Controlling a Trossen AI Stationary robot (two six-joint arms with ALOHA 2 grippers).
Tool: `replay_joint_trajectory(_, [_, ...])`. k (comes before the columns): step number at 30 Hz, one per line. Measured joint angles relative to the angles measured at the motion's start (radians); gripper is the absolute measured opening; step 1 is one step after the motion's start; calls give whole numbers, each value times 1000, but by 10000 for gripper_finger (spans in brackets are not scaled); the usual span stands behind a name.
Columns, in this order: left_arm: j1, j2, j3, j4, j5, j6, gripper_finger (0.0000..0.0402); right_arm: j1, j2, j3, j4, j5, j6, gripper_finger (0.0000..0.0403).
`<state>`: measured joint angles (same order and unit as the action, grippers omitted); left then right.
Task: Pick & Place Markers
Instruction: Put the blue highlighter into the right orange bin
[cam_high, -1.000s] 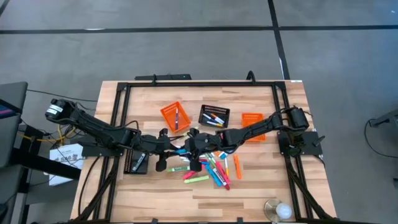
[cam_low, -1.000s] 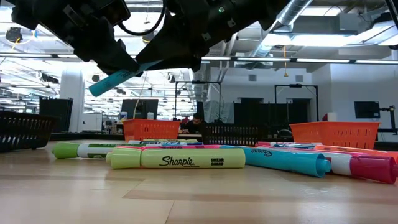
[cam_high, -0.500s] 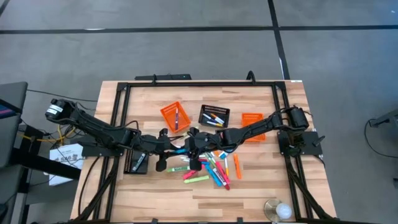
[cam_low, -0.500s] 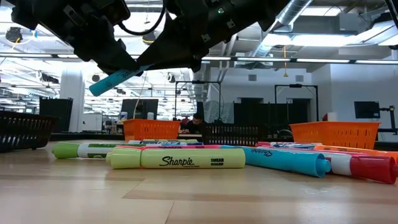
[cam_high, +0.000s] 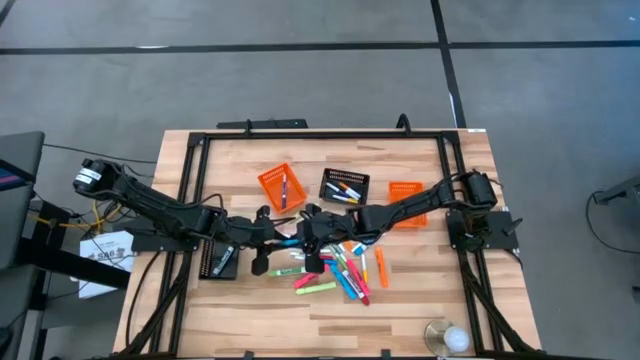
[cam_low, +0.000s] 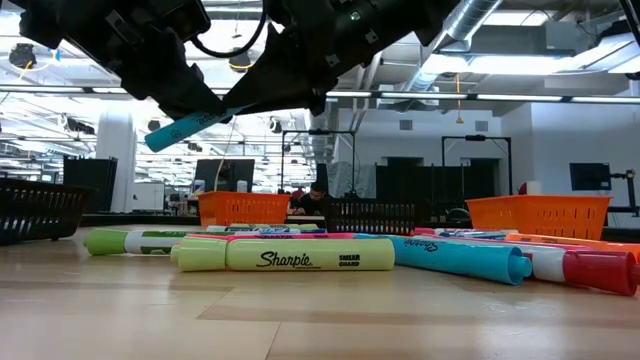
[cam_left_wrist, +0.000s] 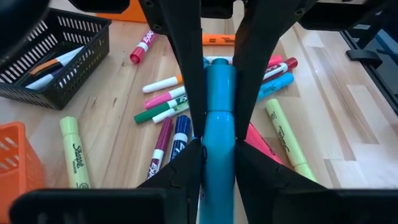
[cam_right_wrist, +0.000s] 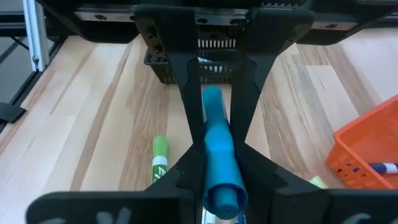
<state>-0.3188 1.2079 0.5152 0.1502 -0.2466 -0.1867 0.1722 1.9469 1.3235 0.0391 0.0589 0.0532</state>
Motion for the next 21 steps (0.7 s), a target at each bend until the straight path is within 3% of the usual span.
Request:
replay_joint_trajectory(4, [0,0,0,3,-18,0,92,1,0,53,-113,1,50,60])
replay_joint_trajectory(8, [1,-2,0,2,-36,22,124,6,4,77,-217,2,62,68])
replay_joint_trajectory(15, [0,-2,0,1,-87,25,186,12,-14,80,-409,165,154,60])
replay_joint_trajectory(21, [0,-2,-16,1,-93,25,194,44,-91,81,-642,373,304,61])
